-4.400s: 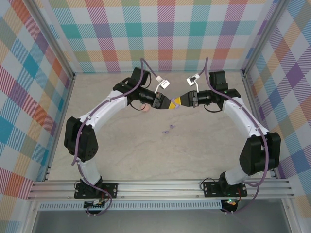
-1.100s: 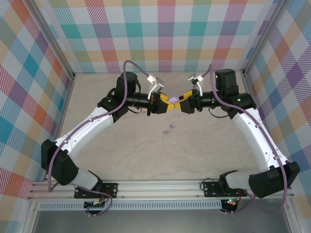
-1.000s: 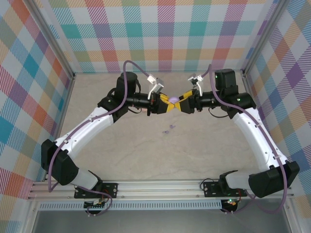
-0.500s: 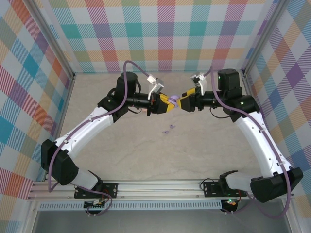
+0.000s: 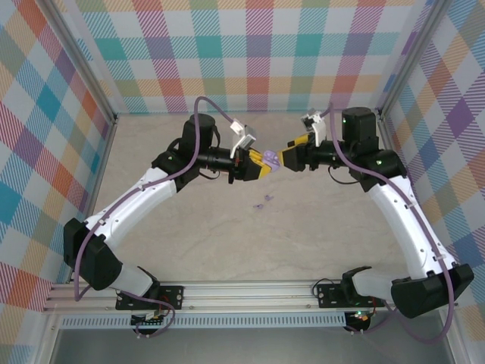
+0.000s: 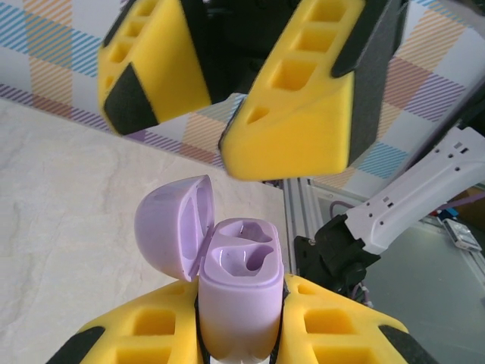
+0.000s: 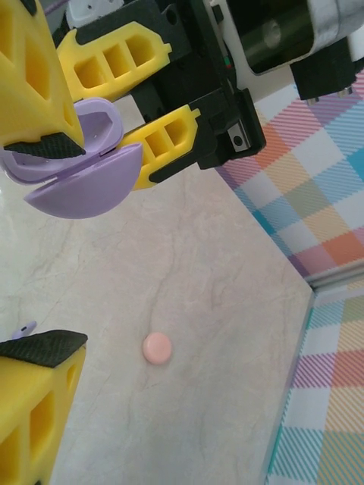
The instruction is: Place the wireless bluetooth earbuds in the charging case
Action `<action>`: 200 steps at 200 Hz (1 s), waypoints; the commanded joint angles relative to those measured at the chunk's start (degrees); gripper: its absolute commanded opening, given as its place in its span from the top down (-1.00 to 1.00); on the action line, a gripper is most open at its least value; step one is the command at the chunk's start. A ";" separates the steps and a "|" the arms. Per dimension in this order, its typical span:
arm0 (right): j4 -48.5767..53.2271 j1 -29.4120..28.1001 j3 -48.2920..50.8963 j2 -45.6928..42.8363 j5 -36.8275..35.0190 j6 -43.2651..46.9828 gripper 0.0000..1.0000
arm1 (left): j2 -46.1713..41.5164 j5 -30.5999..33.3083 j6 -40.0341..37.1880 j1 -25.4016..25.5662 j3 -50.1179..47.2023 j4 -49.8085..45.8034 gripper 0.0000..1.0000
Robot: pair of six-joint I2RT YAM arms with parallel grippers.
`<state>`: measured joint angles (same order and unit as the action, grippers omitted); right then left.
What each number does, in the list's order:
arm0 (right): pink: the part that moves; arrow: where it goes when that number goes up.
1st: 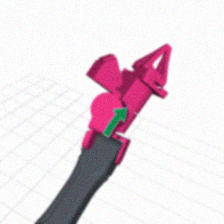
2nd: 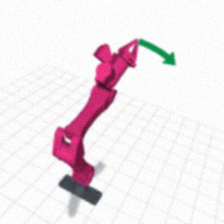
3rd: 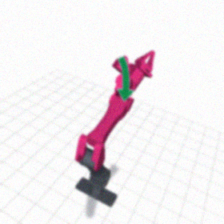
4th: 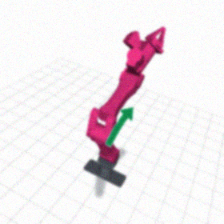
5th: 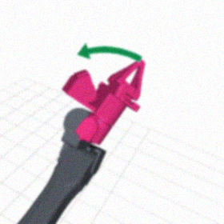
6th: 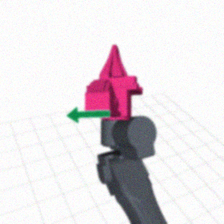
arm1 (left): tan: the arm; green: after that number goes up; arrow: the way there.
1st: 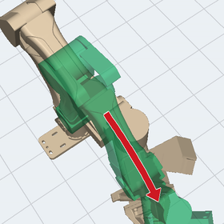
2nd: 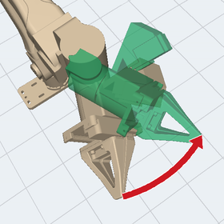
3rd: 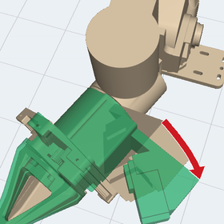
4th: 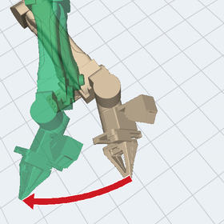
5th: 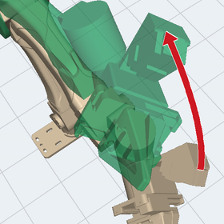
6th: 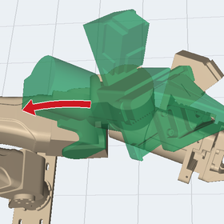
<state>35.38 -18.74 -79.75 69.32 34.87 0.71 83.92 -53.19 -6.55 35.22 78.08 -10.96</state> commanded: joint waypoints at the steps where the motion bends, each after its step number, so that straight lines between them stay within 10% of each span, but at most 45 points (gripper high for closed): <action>1: -1.17 0.37 1.83 -3.36 -7.62 -3.65 -0.28 | -0.76 1.25 -2.02 0.57 -0.33 -0.71 0.78; 77: 3.76 1.42 11.39 1.74 -19.72 -11.35 -0.27 | -3.23 2.05 2.98 -1.33 -5.20 5.21 0.78; 200: 4.53 -1.69 9.94 27.53 -11.82 -0.95 -0.07 | -11.96 4.13 7.08 -3.58 -12.12 3.80 0.78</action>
<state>37.67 -18.81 -65.93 93.19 22.72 -5.80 73.76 -49.71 -0.86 32.08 67.24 -7.38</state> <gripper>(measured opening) 0.537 0.221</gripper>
